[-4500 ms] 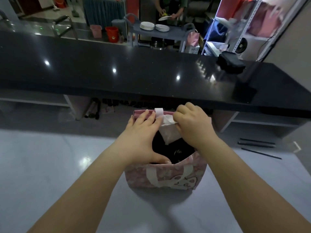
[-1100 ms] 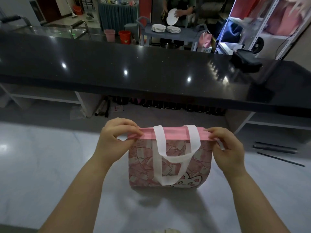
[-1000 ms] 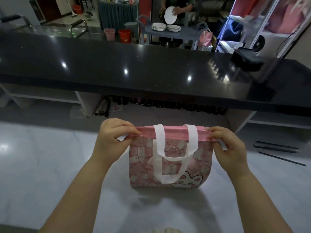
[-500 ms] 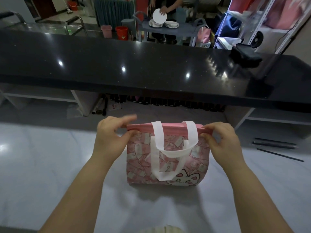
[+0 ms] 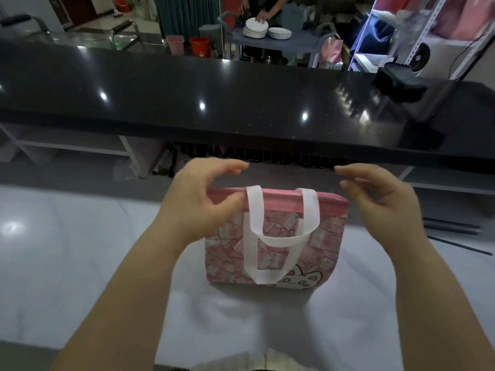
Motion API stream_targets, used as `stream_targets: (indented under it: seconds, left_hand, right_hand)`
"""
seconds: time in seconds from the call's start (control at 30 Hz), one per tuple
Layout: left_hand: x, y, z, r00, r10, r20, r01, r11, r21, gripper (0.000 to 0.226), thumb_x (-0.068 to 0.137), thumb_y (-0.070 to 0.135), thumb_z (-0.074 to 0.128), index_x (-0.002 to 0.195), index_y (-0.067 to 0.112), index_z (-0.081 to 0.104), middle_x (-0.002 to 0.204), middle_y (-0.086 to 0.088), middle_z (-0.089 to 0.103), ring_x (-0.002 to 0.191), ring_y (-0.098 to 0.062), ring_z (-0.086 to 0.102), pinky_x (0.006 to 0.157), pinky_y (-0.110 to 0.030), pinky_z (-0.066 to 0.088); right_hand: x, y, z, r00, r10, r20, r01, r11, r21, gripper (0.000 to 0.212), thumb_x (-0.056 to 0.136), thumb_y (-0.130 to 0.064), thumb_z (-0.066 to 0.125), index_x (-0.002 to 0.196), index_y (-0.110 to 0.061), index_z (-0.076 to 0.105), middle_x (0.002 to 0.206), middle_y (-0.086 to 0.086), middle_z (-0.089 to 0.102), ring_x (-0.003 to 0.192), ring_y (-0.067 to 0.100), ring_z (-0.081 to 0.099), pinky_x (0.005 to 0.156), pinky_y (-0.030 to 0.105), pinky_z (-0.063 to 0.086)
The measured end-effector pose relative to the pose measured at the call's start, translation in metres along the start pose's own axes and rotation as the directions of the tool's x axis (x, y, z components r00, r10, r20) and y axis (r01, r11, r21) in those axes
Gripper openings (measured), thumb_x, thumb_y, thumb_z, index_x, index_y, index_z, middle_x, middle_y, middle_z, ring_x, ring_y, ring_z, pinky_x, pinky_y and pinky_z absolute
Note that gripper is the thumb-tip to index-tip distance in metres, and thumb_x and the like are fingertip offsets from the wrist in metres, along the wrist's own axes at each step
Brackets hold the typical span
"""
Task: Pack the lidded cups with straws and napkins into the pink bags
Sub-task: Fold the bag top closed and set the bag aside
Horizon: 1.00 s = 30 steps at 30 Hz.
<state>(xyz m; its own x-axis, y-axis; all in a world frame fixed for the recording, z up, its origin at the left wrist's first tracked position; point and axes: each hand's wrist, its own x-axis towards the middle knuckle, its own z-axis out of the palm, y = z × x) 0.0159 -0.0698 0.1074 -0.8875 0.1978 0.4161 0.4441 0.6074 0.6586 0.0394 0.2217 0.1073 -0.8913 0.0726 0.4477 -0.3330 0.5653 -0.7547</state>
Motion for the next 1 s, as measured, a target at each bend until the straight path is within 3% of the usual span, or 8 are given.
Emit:
stream_targets:
  seconds: [0.1,0.2,0.3,0.4,0.5,0.73,0.87,1.0]
  left_hand:
    - [0.013,0.023,0.026,0.986,0.137,0.100,-0.160,0.946,0.283,0.045,0.083,0.058,0.062,0.123,0.037,0.064,0.114,0.024,0.063,0.112,-0.004,0.054,0.099,-0.038,0.040]
    - [0.016,0.024,0.056,0.984,0.120,0.132,-0.169,0.866,0.471,0.029,0.092,0.049,0.058,0.117,0.037,0.066,0.112,0.015,0.067,0.109,-0.015,0.054,0.093,-0.039,0.031]
    - [0.012,0.017,0.072,0.984,0.171,0.059,-0.179,0.872,0.455,0.014,0.092,0.036,0.062,0.100,0.033,0.074,0.099,0.013,0.071,0.100,-0.018,0.055,0.089,-0.039,0.028]
    - [0.010,0.012,0.080,0.971,0.236,-0.021,-0.201,0.868,0.455,0.010,0.086,0.016,0.067,0.085,0.023,0.075,0.082,0.009,0.072,0.089,-0.022,0.060,0.092,-0.041,0.027]
    - [0.006,0.010,0.080,0.953,0.294,-0.069,-0.230,0.855,0.465,0.012,0.082,0.011,0.071,0.083,0.022,0.076,0.078,0.011,0.071,0.086,-0.022,0.062,0.097,-0.043,0.027]
    - [-0.004,-0.016,0.044,0.978,0.206,-0.047,-0.171,0.902,0.397,0.030,0.087,0.050,0.061,0.099,0.027,0.074,0.094,0.015,0.072,0.096,-0.015,0.060,0.105,-0.049,0.026]
    - [-0.005,-0.013,0.051,0.971,0.205,-0.119,-0.144,0.908,0.393,0.004,0.081,0.019,0.077,0.082,0.020,0.074,0.079,0.012,0.069,0.088,-0.020,0.060,0.101,-0.050,0.031]
    - [-0.004,-0.010,0.056,0.966,0.167,-0.197,-0.083,0.923,0.375,0.012,0.076,0.008,0.080,0.074,0.018,0.073,0.070,0.010,0.067,0.088,-0.022,0.057,0.095,-0.041,0.025]
  right_hand:
    - [0.004,-0.020,0.026,0.978,-0.017,0.209,0.055,0.982,-0.179,0.039,0.084,-0.030,0.068,0.121,-0.041,0.063,0.117,-0.023,0.062,0.109,-0.002,0.054,0.092,0.017,0.043]
    - [0.003,-0.015,0.051,0.949,-0.005,0.314,0.169,0.852,-0.496,0.038,0.085,-0.030,0.071,0.123,-0.029,0.066,0.117,-0.007,0.066,0.109,0.017,0.055,0.093,0.035,0.038]
    - [-0.001,-0.006,0.064,0.975,-0.088,0.204,0.180,0.853,-0.490,0.011,0.083,-0.018,0.072,0.093,-0.022,0.076,0.091,-0.006,0.072,0.089,0.022,0.061,0.083,0.041,0.041]
    - [-0.002,-0.001,0.073,0.980,-0.171,0.101,0.199,0.848,-0.491,0.009,0.077,-0.008,0.075,0.074,-0.016,0.074,0.071,-0.004,0.069,0.072,0.024,0.062,0.076,0.039,0.038]
    - [-0.001,0.000,0.071,0.968,-0.223,0.118,0.253,0.842,-0.477,0.008,0.078,-0.008,0.074,0.076,-0.016,0.075,0.072,-0.004,0.069,0.072,0.024,0.062,0.076,0.038,0.037]
    - [-0.002,0.016,0.038,0.990,-0.046,0.136,0.085,0.951,-0.298,0.024,0.081,-0.016,0.075,0.103,-0.023,0.075,0.094,-0.022,0.064,0.091,0.002,0.056,0.090,0.042,0.049]
    - [-0.003,0.014,0.048,0.983,-0.119,0.143,0.168,0.894,-0.414,0.022,0.078,0.005,0.070,0.085,-0.015,0.075,0.082,-0.005,0.071,0.081,0.019,0.063,0.082,0.043,0.047]
    - [-0.001,0.015,0.051,0.988,-0.132,0.079,0.152,0.902,-0.405,0.025,0.073,0.010,0.069,0.079,-0.013,0.076,0.076,-0.004,0.071,0.077,0.019,0.063,0.082,0.033,0.037]
